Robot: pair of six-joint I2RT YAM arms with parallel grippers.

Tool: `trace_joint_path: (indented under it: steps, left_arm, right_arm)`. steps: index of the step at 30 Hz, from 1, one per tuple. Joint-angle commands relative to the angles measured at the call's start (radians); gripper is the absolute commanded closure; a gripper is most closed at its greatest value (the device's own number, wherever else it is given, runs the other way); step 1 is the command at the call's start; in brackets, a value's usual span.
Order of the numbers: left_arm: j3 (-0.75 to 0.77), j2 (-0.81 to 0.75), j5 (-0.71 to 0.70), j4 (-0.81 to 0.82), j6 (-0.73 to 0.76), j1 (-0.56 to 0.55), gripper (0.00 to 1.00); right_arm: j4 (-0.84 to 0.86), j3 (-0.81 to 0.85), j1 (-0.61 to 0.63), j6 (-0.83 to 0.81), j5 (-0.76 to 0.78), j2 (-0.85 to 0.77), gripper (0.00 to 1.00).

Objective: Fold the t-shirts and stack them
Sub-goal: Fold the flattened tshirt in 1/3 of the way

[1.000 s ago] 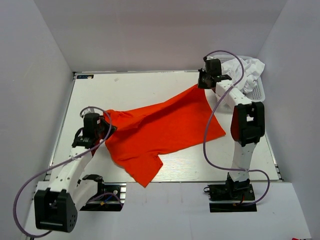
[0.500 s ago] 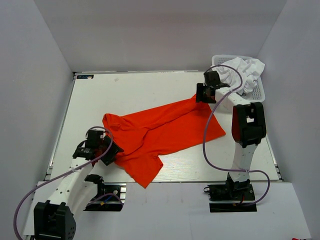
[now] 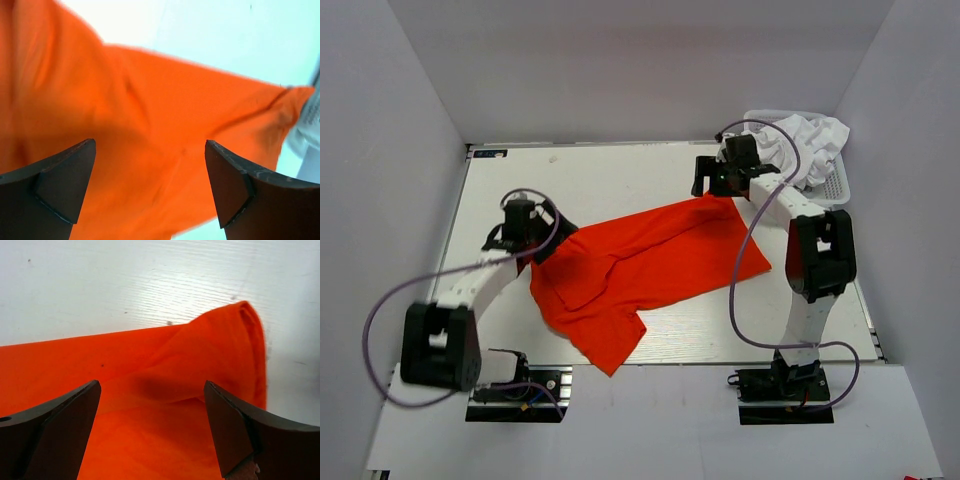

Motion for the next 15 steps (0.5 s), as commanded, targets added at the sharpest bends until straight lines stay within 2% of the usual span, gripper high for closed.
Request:
trace_joint_path:
  steps: [1,6,8,15]
  left_arm:
    - [0.107,0.17,-0.015,0.126,0.033,-0.004,0.0]
    - [0.178,0.341,-0.111,0.065,-0.033,0.019,0.0]
    - [0.169,0.362,-0.212,0.028,-0.057,0.028,0.0]
    - [0.144,0.381,-0.374,-0.193,-0.185,0.037,0.0]
  right_arm:
    - [0.032,0.076,0.018,-0.013,-0.067,0.067,0.11]
    - [0.035,0.133,0.027,0.017,-0.05,0.161,0.11]
    - [0.044,0.142,0.026,0.034,-0.045,0.202,0.11]
    - [0.072,0.169,0.014,0.146,0.108,0.29,0.11]
